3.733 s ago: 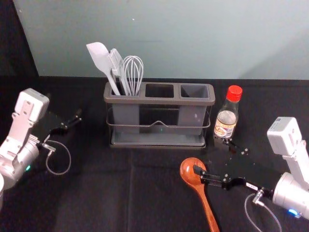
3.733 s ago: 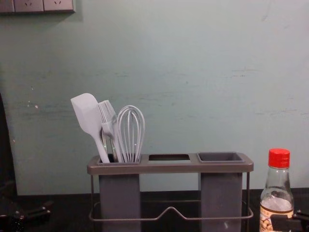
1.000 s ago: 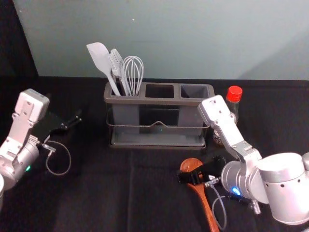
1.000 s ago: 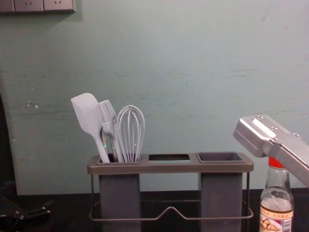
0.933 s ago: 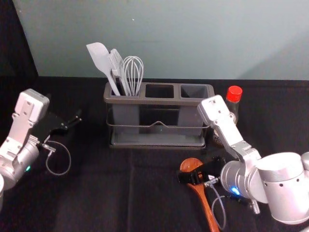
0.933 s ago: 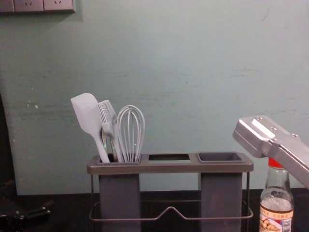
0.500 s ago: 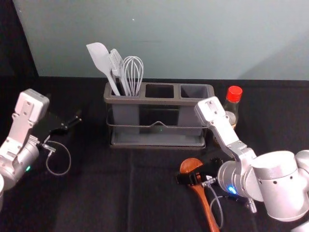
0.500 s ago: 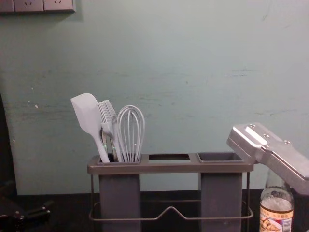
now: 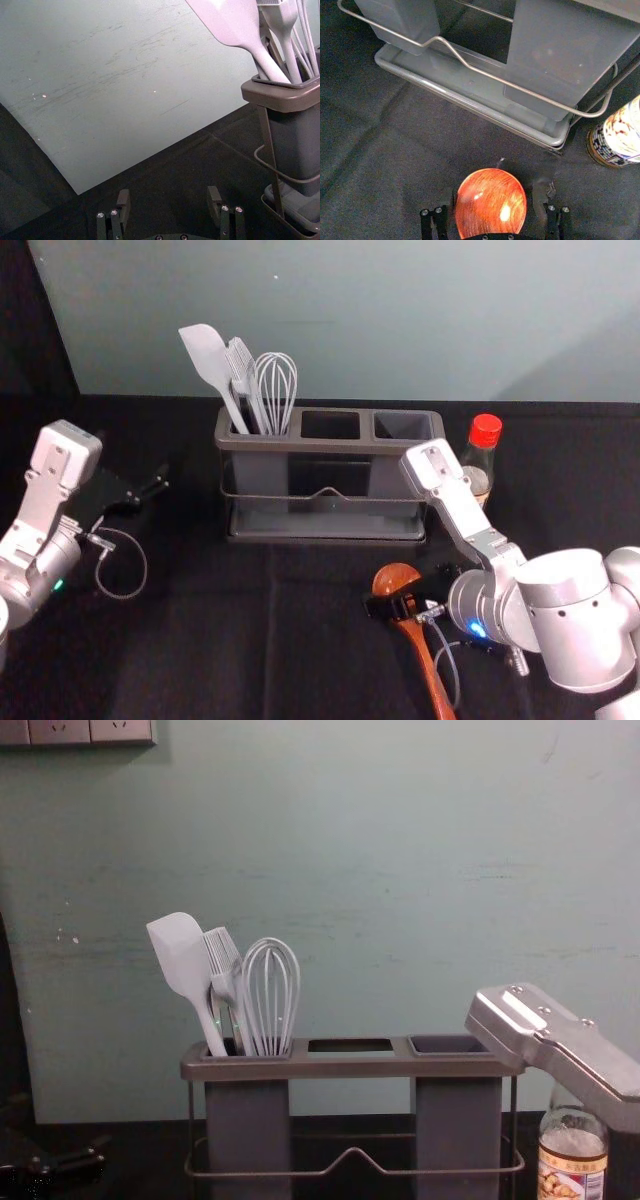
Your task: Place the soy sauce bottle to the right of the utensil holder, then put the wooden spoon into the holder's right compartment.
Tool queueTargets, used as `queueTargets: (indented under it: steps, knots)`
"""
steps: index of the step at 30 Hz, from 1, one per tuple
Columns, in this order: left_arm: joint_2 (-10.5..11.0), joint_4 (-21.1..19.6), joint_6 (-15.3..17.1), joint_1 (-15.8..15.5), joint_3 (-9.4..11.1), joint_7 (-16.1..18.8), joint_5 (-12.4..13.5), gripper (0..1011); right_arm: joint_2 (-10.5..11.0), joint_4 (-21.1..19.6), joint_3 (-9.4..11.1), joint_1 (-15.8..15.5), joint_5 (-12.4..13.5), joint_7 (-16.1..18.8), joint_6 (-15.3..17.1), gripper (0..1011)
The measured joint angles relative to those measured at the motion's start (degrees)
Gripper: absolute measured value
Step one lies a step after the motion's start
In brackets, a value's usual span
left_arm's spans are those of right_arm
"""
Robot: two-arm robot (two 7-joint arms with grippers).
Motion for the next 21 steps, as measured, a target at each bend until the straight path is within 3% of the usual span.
queueTargets:
  steps: [7, 14, 21]
  knots:
    - [0.0, 0.0, 0.0, 0.0, 0.0, 0.0, 0.0, 1005, -0.18, 0.27, 0.07, 0.0, -0.94, 0.33, 0.07, 991]
    - [0.0, 0.0, 0.0, 0.0, 0.0, 0.0, 0.0, 1005, -0.7, 0.65, 0.15, 0.0, -2.02, 0.38, 0.47, 852]
    - [0.0, 0.0, 0.0, 0.0, 0.0, 0.0, 0.0, 1005, -0.9, -0.32, 0.61, -0.37, -2.82, 0.97, 1.57, 846]
